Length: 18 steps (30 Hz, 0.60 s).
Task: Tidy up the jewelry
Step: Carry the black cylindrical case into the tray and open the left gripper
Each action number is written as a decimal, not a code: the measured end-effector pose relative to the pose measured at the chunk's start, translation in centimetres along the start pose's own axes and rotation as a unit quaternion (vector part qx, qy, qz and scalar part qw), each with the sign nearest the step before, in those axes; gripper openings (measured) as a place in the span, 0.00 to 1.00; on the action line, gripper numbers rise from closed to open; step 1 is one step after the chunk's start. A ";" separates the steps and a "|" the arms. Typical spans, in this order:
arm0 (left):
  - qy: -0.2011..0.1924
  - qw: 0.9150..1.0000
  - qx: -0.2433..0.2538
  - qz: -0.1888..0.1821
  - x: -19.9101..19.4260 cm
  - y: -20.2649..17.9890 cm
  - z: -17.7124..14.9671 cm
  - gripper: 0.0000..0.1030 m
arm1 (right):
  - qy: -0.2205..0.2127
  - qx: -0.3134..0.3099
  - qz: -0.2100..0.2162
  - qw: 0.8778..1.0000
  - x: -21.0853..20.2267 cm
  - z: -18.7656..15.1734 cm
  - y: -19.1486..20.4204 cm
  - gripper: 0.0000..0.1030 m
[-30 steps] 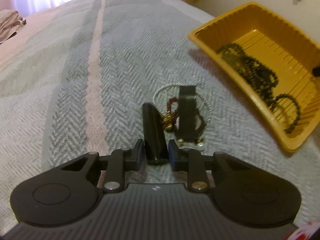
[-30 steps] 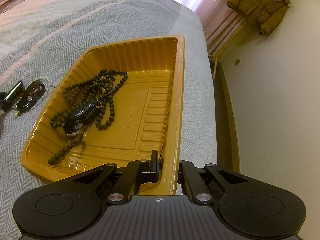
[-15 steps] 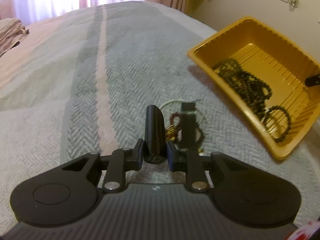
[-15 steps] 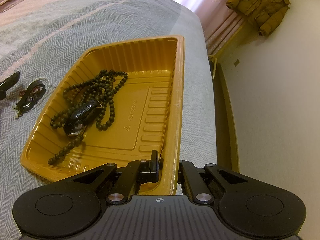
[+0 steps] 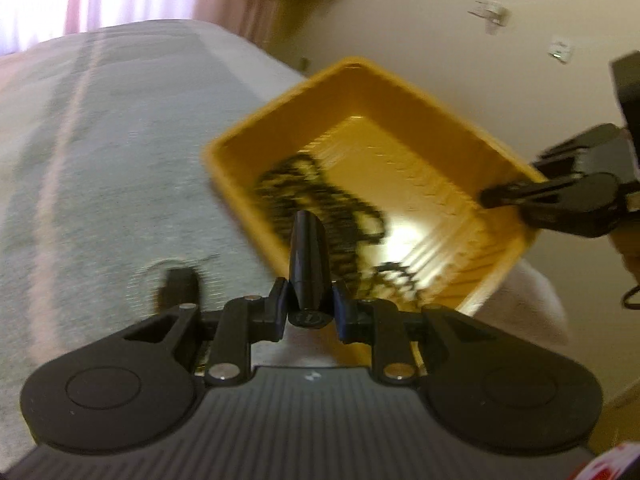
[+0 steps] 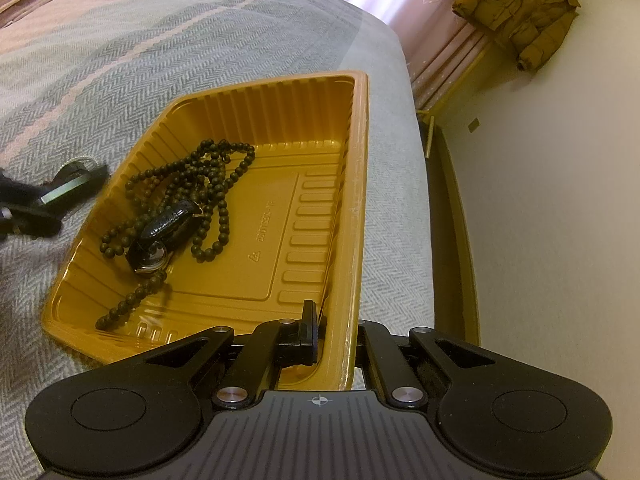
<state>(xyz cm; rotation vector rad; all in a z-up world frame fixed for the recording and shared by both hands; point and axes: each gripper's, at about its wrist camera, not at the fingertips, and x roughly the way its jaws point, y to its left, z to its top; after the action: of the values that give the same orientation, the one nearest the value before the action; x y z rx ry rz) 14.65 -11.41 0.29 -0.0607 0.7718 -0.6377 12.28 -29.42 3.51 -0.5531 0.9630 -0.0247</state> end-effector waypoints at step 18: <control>-0.022 1.000 -0.003 0.016 -0.8 0.4 0.1 0.34 | -0.002 0.000 0.002 1.000 0.0 0.1 -0.1 0.03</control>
<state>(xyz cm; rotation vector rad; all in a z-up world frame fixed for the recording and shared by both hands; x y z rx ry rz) 14.50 -10.71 0.77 -0.0670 0.7307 -0.6030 12.35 -29.51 3.61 -0.5506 0.9609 -0.0211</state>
